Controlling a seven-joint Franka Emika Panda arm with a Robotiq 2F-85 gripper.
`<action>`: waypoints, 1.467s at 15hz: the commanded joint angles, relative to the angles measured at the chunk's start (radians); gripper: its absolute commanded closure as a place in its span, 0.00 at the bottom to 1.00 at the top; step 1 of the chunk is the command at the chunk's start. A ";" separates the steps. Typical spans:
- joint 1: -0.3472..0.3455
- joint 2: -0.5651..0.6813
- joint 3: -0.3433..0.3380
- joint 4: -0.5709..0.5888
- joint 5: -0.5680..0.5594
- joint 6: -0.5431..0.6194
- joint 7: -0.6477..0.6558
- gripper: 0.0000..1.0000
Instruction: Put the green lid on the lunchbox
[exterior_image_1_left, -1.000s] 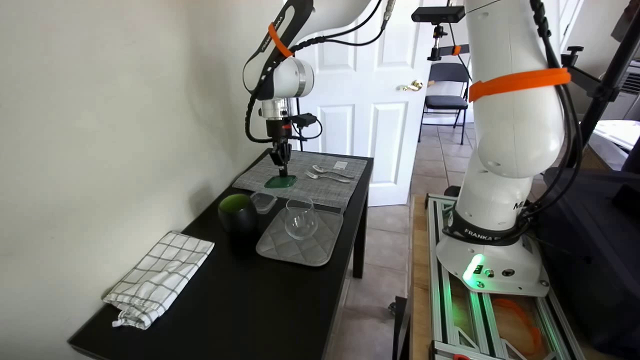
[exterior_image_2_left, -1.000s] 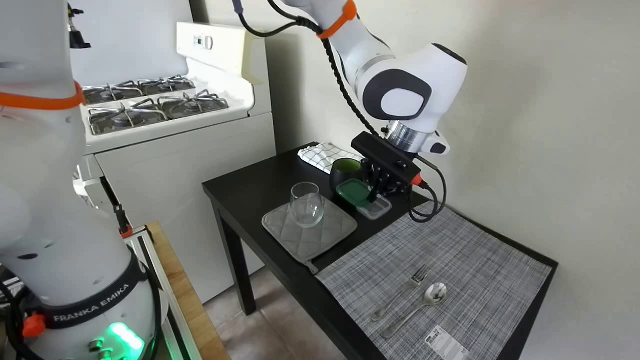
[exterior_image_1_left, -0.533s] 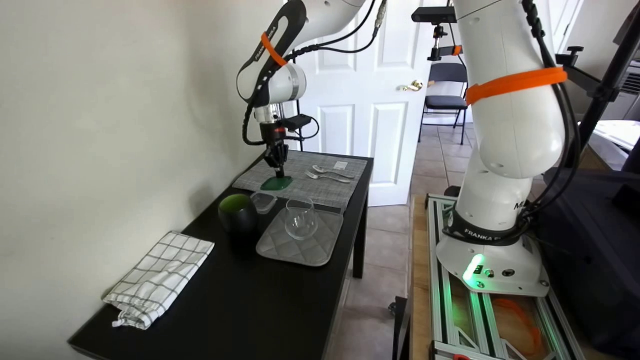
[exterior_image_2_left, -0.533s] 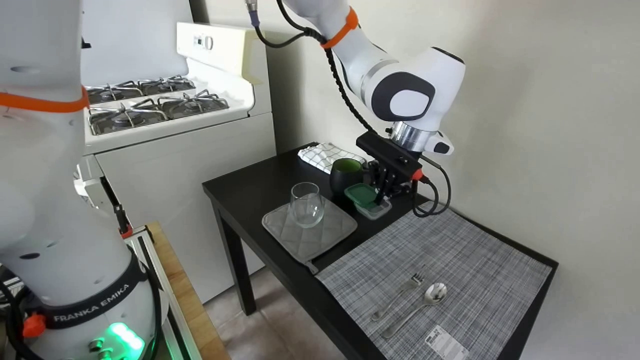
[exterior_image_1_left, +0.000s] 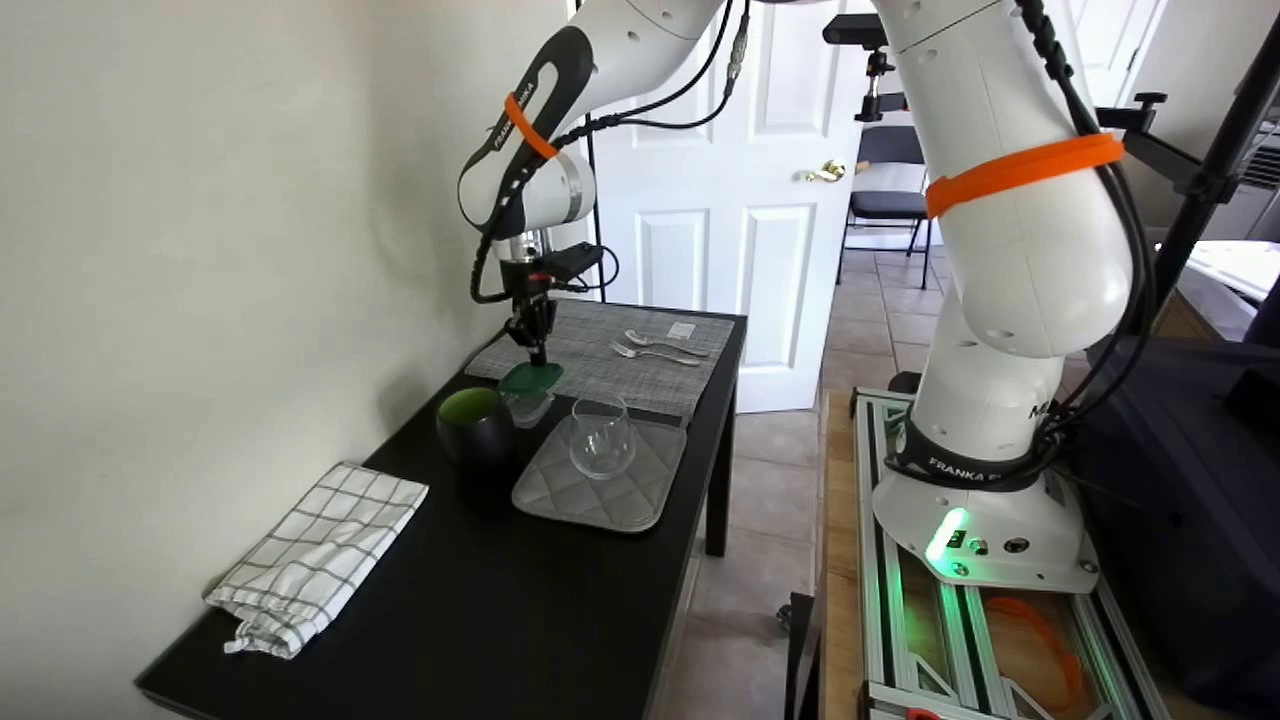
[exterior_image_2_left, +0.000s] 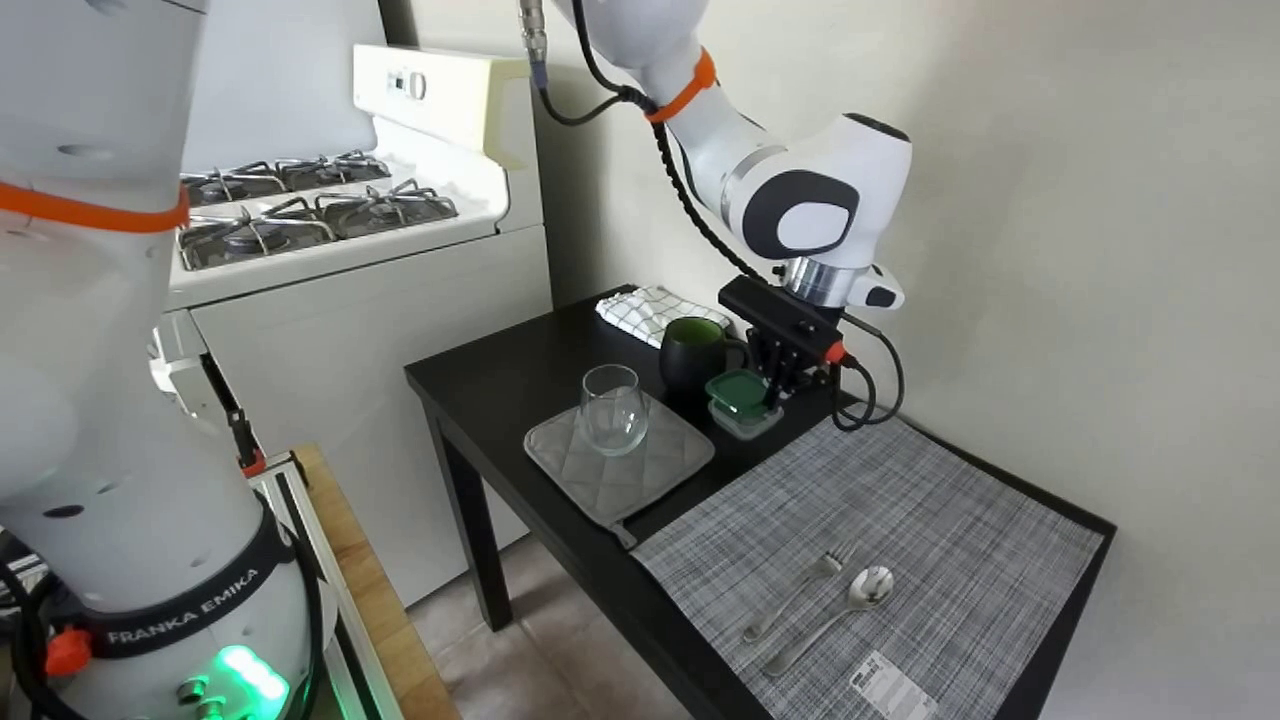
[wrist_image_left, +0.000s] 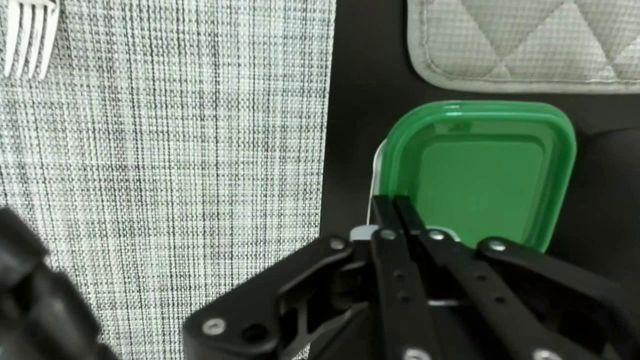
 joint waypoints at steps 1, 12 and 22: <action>0.006 0.040 0.015 0.029 -0.025 0.036 0.036 0.99; 0.020 0.072 0.017 0.034 -0.068 0.108 0.082 0.99; 0.027 0.078 0.021 0.026 -0.072 0.113 0.106 0.99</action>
